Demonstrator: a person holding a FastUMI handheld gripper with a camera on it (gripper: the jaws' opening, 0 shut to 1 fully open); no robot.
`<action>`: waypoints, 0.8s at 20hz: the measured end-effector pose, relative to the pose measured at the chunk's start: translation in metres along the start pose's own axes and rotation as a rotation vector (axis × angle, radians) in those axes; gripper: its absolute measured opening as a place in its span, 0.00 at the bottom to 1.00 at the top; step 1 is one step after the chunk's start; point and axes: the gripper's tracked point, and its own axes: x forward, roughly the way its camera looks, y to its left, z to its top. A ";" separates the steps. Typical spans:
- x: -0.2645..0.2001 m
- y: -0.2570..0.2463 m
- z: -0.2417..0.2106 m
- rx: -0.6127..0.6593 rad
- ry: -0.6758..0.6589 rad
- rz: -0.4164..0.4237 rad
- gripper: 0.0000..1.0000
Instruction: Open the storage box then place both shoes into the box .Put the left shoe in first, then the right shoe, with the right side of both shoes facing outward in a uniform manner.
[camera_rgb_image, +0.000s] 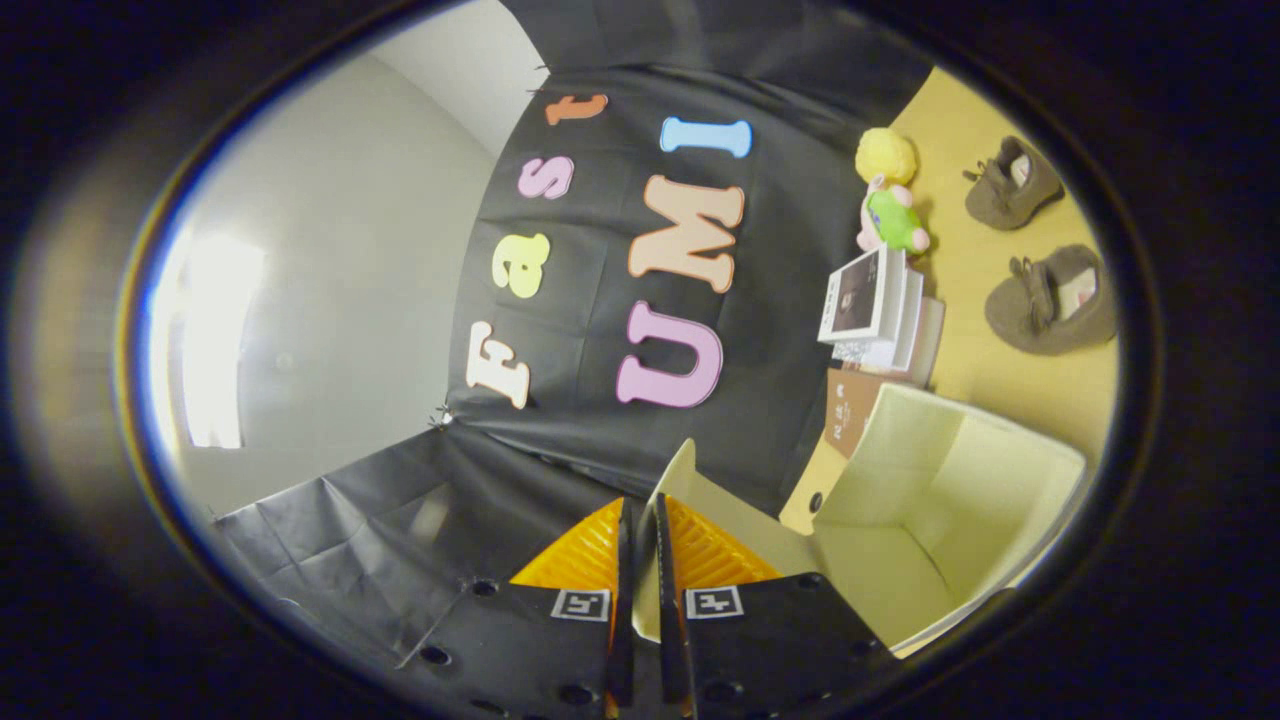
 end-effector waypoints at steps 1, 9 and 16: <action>0.003 0.007 -0.012 0.011 0.011 0.016 0.13; 0.016 0.020 -0.125 -0.055 0.211 0.051 0.20; -0.012 -0.014 -0.184 -0.331 0.402 -0.028 0.78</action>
